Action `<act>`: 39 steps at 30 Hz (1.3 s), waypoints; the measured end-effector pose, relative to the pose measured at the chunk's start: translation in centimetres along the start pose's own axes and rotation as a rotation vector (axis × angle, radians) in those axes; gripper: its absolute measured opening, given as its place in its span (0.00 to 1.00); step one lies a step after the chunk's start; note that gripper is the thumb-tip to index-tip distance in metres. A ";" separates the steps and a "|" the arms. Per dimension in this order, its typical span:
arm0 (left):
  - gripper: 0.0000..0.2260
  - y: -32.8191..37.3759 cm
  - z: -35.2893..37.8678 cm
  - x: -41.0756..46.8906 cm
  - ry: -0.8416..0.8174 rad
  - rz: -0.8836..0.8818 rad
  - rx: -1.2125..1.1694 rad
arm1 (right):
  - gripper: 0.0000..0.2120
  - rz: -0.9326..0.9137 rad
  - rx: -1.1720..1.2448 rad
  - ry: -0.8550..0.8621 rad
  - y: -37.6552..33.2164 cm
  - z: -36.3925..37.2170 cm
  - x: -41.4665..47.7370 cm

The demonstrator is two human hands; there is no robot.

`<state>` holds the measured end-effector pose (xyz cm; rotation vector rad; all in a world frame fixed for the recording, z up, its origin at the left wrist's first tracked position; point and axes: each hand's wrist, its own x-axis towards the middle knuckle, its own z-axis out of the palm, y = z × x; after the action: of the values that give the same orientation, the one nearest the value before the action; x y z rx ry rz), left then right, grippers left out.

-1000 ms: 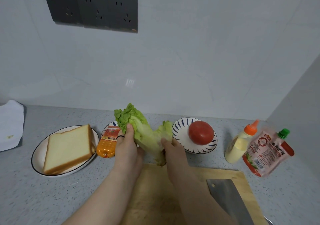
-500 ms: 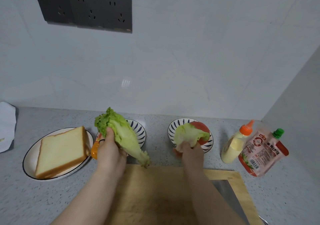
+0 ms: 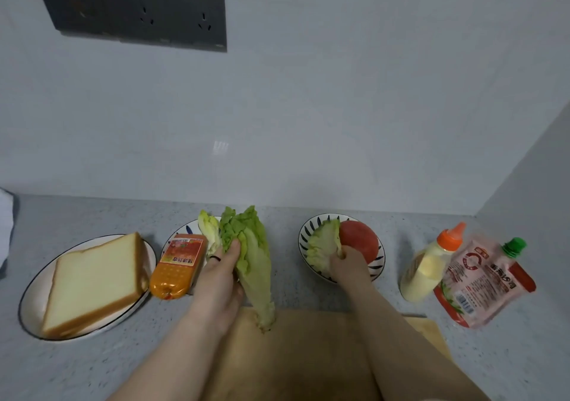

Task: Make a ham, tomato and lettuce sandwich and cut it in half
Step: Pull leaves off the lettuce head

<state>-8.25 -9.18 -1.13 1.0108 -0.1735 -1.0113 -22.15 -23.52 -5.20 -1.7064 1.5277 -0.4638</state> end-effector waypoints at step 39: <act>0.10 -0.4 1.0 0.1 -0.264 0.046 0.019 | 0.07 -0.019 1.053 -0.082 -5.3 0.9 -7.4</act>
<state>-8.99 -9.95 -0.86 0.8839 -0.4224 -1.1010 -19.54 -16.36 -0.08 -0.8834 0.9058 -0.9746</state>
